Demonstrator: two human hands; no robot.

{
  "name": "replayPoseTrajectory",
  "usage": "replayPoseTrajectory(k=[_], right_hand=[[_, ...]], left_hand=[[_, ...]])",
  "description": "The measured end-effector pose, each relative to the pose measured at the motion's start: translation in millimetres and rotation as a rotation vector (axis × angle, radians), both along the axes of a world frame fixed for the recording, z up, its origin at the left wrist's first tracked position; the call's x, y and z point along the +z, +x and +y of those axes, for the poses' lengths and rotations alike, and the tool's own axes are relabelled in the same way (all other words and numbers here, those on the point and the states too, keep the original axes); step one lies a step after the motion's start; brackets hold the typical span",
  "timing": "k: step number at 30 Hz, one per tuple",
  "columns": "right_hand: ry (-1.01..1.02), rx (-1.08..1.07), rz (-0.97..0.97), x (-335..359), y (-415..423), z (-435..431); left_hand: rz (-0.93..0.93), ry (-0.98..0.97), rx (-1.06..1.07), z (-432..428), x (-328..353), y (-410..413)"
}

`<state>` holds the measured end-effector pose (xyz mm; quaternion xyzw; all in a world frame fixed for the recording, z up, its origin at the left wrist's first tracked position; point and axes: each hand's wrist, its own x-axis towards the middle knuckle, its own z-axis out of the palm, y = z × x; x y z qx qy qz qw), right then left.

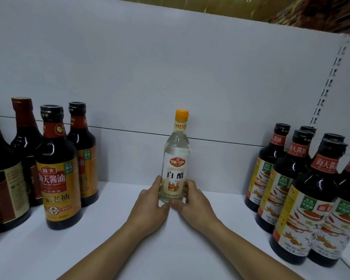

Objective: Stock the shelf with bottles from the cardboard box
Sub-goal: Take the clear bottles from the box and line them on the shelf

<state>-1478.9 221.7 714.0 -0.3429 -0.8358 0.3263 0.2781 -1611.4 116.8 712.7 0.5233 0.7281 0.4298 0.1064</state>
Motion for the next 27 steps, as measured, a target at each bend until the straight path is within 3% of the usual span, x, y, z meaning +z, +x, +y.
replayPoseTrajectory(k=[16, 27], right_hand=[[-0.025, 0.009, 0.058, 1, 2, -2], [-0.12, -0.013, 0.148, 16, 26, -31]], left_hand=[[0.028, -0.052, 0.052, -12, 12, 13], [-0.255, -0.082, 0.208, -50, 35, 50]])
